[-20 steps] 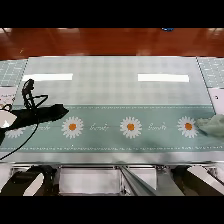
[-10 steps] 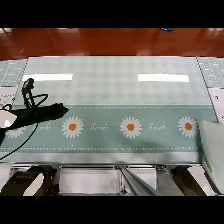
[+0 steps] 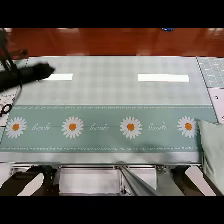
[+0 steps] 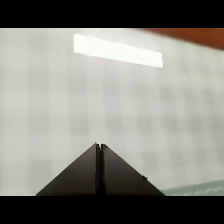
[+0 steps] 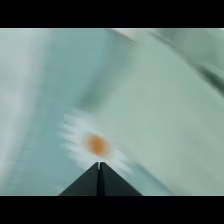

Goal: Fold the shirts.

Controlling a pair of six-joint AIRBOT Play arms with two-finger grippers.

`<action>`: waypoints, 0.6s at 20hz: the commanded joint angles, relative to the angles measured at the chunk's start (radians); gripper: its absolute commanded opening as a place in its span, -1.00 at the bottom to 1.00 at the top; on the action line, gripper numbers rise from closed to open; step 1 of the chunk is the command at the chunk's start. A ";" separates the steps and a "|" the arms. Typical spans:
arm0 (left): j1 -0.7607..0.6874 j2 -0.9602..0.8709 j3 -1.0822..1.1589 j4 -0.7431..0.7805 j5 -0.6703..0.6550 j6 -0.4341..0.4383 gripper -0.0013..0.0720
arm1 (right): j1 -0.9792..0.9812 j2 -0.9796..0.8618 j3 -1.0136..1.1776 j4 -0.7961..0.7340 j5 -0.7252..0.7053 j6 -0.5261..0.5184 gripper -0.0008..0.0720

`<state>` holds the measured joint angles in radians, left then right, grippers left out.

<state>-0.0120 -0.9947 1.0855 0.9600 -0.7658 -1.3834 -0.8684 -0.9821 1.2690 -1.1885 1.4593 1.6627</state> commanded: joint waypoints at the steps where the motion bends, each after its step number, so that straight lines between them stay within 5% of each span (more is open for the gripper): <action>1: -0.053 -0.160 0.333 0.000 -0.079 0.019 -0.93 | 0.412 -0.113 0.129 0.352 -0.378 -0.136 -0.88; 5: -0.179 -0.298 0.443 0.061 -0.241 0.010 -0.93 | 0.892 -0.347 0.303 -0.055 -0.287 -0.132 -0.88; 8: -0.193 -0.362 0.332 0.254 -0.313 -0.176 -0.93 | 1.003 -0.494 0.284 -0.428 -0.094 0.035 -0.88; 12: -0.155 -0.377 0.252 0.236 -0.368 -0.226 -0.93 | 0.994 -0.540 0.273 -0.481 -0.034 0.051 -0.88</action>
<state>-0.1734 -1.3476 1.3750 1.1557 -1.0740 -1.5505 0.0834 -1.4708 1.5375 -1.5421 1.3655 1.6726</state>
